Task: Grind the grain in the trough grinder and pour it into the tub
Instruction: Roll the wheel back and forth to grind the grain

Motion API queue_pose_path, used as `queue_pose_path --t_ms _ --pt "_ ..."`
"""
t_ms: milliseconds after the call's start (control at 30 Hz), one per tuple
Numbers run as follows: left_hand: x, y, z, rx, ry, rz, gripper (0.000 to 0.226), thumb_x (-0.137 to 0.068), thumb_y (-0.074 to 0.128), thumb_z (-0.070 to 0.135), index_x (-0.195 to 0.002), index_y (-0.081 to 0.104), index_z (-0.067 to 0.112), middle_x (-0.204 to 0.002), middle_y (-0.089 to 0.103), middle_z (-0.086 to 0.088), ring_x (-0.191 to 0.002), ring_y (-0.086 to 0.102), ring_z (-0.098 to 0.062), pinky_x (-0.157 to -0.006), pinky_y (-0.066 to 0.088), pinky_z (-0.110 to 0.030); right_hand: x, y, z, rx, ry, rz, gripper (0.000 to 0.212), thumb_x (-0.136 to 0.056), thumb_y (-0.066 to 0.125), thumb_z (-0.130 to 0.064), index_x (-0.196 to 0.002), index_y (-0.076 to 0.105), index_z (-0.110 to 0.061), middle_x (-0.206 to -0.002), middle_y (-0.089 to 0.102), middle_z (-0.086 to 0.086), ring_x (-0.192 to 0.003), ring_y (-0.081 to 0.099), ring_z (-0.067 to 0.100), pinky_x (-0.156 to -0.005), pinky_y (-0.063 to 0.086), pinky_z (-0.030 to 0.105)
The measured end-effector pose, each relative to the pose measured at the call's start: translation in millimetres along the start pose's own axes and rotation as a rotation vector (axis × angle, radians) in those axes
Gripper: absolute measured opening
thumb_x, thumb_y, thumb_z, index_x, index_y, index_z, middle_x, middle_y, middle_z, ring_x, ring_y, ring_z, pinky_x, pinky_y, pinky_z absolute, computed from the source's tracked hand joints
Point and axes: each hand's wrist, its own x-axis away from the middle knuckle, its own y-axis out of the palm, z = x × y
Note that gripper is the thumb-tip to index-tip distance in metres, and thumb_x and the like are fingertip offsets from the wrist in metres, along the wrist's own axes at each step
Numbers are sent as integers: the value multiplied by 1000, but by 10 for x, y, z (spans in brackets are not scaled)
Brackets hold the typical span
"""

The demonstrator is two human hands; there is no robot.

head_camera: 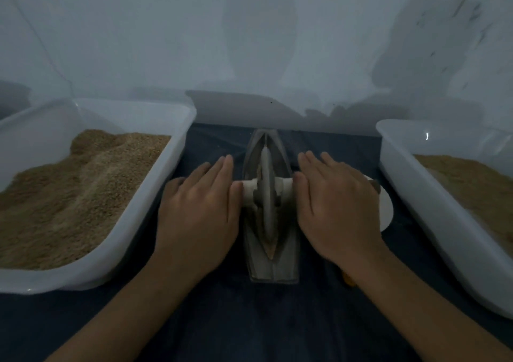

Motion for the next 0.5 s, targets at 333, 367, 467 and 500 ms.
queue_pose_path --t_ms 333,367,467,500 --pt "-790 292 43 -299 -27 -84 58 -106 6 31 -98 63 23 -99 69 0 -82 57 -24 -79 38 -40 -628 376 192 141 36 -172 52 -109 22 -32 -69 54 -19 -69 61 -1 -94 70 29 -64 23 29" --pt "-942 358 29 -331 -36 -116 56 -106 5 28 -89 58 22 -88 63 0 -74 50 -24 -73 32 -37 -773 449 211 168 39 -208 52 -108 21 -30 -69 53 -18 -66 56 -2 -89 67 31 -62 21 28" --pt "-1245 506 -100 -294 -101 -210 40 -107 23 23 -85 56 19 -92 65 -3 -81 60 -26 -71 31 -35 -1153 619 220 138 86 -208 52 -106 24 -34 -64 49 -16 -74 62 5 -72 53 28 -59 27 32" --pt "-1279 526 -142 -259 -116 -239 35 -107 27 23 -86 55 19 -97 66 -4 -86 63 -28 -71 33 -35 -1225 629 201 117 96 -200 55 -106 26 -37 -60 47 -16 -75 62 7 -69 52 27 -61 30 33"
